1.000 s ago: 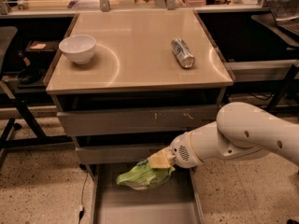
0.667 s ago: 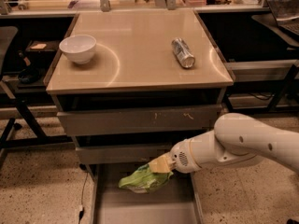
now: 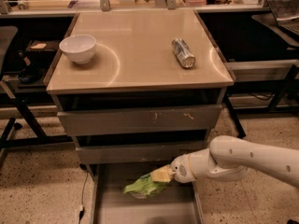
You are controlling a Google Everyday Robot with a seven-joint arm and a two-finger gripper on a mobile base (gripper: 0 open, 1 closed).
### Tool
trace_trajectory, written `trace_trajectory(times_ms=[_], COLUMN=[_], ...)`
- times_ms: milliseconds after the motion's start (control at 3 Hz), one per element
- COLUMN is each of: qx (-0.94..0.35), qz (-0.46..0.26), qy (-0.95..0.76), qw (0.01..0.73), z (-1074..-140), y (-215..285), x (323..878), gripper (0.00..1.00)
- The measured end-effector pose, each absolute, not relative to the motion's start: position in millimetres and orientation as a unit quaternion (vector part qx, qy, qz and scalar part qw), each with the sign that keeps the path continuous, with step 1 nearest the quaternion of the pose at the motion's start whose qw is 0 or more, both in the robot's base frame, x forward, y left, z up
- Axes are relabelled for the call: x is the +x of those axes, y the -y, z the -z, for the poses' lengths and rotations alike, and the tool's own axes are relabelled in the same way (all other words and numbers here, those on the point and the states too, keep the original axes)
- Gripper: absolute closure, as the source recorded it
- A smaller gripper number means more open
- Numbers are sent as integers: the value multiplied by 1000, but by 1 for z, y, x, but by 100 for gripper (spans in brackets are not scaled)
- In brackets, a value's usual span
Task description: Place green rice chip bag into bottom drawer
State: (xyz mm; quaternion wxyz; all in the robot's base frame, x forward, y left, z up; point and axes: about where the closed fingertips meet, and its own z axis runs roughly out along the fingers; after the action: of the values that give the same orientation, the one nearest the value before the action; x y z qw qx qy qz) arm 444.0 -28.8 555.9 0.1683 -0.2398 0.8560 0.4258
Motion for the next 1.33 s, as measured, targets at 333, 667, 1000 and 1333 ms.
trace_trajectory(times_ms=[333, 667, 1000, 1333], qx=[-231, -231, -225, -231], qz=[-438, -438, -455, -480], qy=[-855, -855, -848, -834], qw=[153, 153, 152, 146], z=[-537, -537, -517, -486], y=[25, 25, 22, 16], x=[438, 438, 441, 449], gripper=[100, 100, 100, 100])
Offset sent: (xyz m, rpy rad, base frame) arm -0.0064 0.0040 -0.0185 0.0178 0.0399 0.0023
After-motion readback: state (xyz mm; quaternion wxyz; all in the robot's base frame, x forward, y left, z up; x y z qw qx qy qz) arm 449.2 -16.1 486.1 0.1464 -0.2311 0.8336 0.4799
